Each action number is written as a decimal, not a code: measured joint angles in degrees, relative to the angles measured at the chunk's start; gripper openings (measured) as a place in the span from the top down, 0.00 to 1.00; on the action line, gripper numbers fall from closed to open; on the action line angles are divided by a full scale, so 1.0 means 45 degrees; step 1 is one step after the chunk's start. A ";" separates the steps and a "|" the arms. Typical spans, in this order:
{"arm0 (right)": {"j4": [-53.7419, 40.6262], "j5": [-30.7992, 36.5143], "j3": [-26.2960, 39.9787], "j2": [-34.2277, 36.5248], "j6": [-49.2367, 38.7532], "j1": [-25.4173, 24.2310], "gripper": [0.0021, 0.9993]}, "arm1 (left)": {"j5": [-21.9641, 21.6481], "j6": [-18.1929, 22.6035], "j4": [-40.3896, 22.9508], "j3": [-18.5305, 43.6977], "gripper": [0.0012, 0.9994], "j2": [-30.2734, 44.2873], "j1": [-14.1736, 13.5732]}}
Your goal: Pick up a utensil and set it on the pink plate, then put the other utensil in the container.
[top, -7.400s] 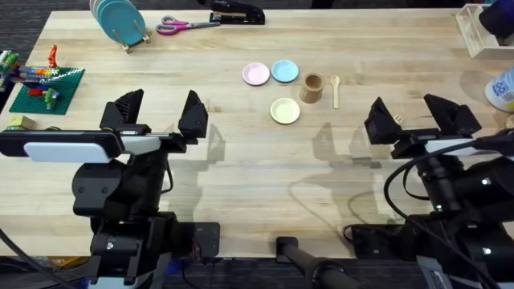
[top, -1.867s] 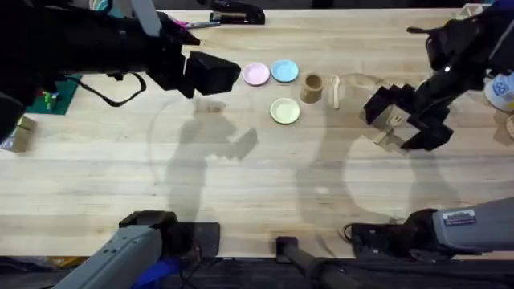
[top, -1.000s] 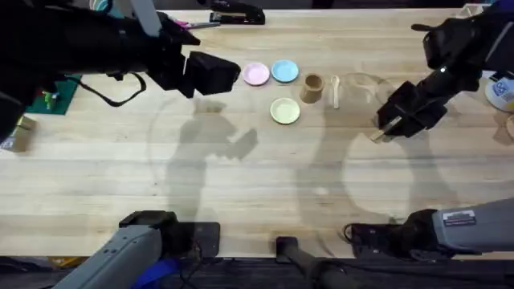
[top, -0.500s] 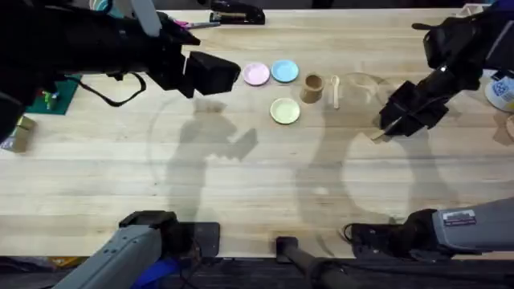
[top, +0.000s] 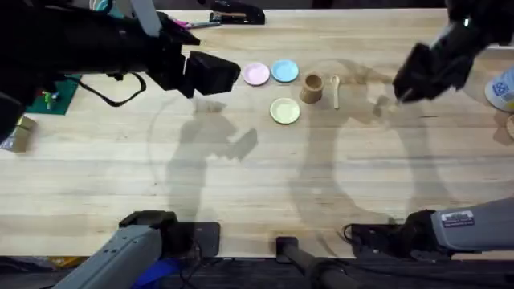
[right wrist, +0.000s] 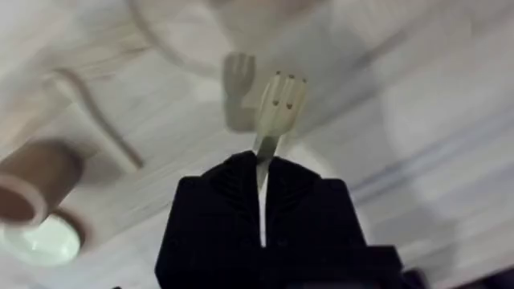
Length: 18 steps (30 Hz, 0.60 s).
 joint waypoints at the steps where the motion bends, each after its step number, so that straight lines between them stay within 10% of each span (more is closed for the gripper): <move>1: -0.0046 -0.0001 0.0392 0.0000 -0.0555 0.0236 0.97 | 0.0000 0.0000 0.0000 0.0000 0.01 0.0000 0.0000; 18: 0.2210 -0.0020 0.3124 -0.0002 -0.7234 0.4706 0.97 | 0.0000 0.0000 0.0000 0.0000 0.01 0.0000 0.0000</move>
